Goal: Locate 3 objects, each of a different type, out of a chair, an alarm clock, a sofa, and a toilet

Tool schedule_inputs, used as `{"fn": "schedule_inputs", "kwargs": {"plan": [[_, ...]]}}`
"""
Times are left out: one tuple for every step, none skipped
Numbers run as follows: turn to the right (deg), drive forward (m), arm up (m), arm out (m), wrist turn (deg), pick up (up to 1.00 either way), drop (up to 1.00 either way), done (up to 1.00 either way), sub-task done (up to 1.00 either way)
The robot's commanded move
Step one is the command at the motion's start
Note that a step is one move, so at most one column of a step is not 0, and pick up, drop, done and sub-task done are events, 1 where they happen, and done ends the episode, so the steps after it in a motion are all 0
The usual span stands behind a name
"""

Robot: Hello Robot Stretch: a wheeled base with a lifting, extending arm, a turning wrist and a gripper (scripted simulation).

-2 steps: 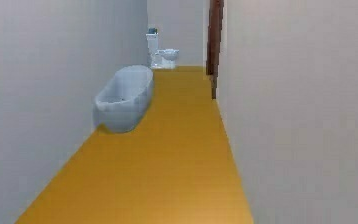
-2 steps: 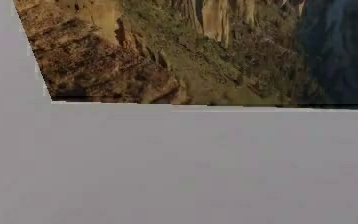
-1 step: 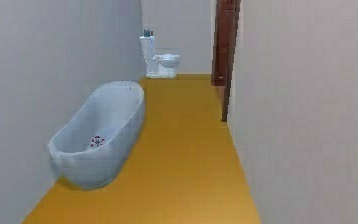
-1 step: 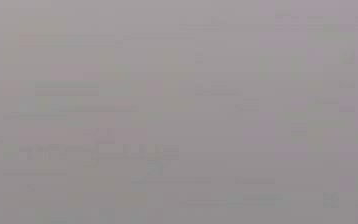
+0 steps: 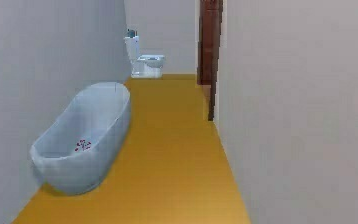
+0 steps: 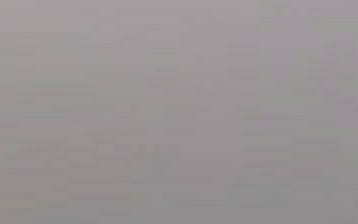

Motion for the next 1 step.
{"fn": "schedule_inputs", "kwargs": {"plan": [[0.0, 1.00, 0.00, 0.00, 0.0, 0.00, 0.00, 0.00, 0.00]]}}
